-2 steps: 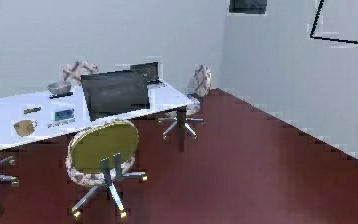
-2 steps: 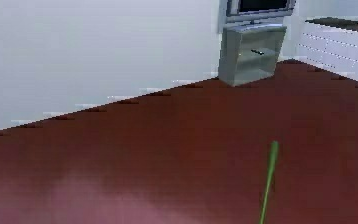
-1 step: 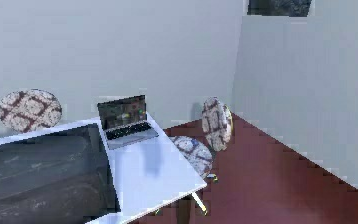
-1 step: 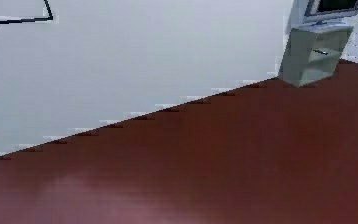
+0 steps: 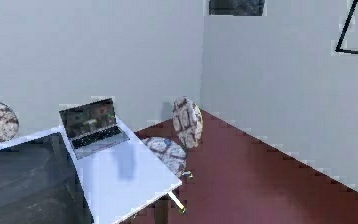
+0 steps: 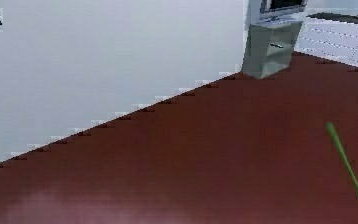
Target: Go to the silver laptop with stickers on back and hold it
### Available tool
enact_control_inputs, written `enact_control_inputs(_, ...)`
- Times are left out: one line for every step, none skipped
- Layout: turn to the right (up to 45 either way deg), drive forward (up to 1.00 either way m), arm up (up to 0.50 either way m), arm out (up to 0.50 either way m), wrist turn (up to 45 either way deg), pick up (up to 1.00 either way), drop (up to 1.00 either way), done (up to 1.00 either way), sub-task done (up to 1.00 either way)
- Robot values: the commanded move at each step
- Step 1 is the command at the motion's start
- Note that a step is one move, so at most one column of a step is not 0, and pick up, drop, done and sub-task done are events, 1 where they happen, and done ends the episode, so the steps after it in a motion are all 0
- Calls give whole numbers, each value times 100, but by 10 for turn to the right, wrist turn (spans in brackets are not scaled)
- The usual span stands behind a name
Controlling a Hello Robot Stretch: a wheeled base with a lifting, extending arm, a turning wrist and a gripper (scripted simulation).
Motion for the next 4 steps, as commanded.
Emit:
enact_control_inputs(0,25,0,0,0,0,0,0,0)
enact_control_inputs(-450,0,0,0,0,0,0,0,0)
enact_control_inputs(-450,0,0,0,0,0,0,0,0)
enact_control_inputs(-270,0,0,0,0,0,0,0,0)
